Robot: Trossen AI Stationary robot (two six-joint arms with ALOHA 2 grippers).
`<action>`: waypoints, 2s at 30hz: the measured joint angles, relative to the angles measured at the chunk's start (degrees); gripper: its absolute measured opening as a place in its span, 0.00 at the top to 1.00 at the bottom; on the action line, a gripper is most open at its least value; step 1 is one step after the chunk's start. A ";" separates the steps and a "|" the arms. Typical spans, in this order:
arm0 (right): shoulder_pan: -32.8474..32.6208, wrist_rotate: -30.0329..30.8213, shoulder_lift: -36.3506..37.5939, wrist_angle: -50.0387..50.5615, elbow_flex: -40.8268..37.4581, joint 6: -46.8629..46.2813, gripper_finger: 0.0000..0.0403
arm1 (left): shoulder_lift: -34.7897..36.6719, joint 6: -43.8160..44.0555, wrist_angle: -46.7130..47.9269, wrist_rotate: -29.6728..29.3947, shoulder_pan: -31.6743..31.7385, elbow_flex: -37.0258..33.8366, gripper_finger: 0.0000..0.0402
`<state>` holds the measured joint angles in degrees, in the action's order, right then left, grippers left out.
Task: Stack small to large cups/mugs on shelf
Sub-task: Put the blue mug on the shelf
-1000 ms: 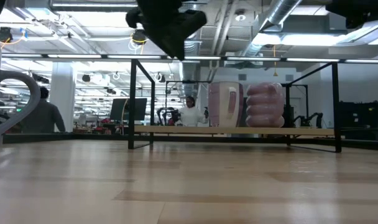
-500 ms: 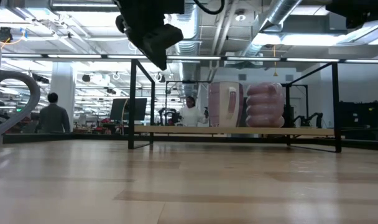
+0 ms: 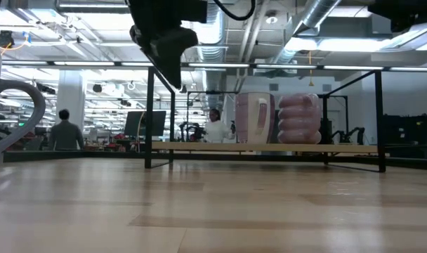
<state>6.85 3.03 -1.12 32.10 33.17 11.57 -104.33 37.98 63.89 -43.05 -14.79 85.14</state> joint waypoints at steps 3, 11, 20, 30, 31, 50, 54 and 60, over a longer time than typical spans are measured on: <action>0.00 0.00 0.01 0.02 0.00 0.00 0.62 | 1.38 -0.91 0.94 0.39 0.00 -0.02 0.77; 0.00 -0.02 0.00 0.02 0.00 -0.02 0.62 | 11.25 -6.45 2.15 1.34 -0.15 -0.58 0.77; 0.00 -0.04 0.00 0.02 0.00 -0.02 0.62 | 27.71 -22.32 -18.55 18.98 0.22 -17.49 0.77; -0.02 -0.04 -0.01 0.02 0.00 -0.02 0.62 | 42.41 -32.61 -29.09 39.97 0.42 -32.64 0.77; 0.00 -0.03 0.01 0.02 0.00 -0.02 0.62 | 42.92 -33.53 -30.28 42.34 0.42 -33.60 0.77; -0.02 -0.04 -0.01 0.02 0.00 -0.02 0.61 | 43.27 -55.53 -29.74 60.05 0.37 -36.72 0.77; 0.00 -0.04 0.01 -0.04 0.00 0.00 0.62 | 43.27 -62.18 -27.83 63.88 0.36 -36.72 0.77; -0.02 -0.02 -0.01 -0.24 0.00 -0.02 0.62 | 43.27 -67.02 -22.89 64.70 0.35 -36.72 0.77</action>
<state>6.83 3.01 -1.13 31.86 33.17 11.55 -61.06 -29.04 41.00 21.65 -14.44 48.42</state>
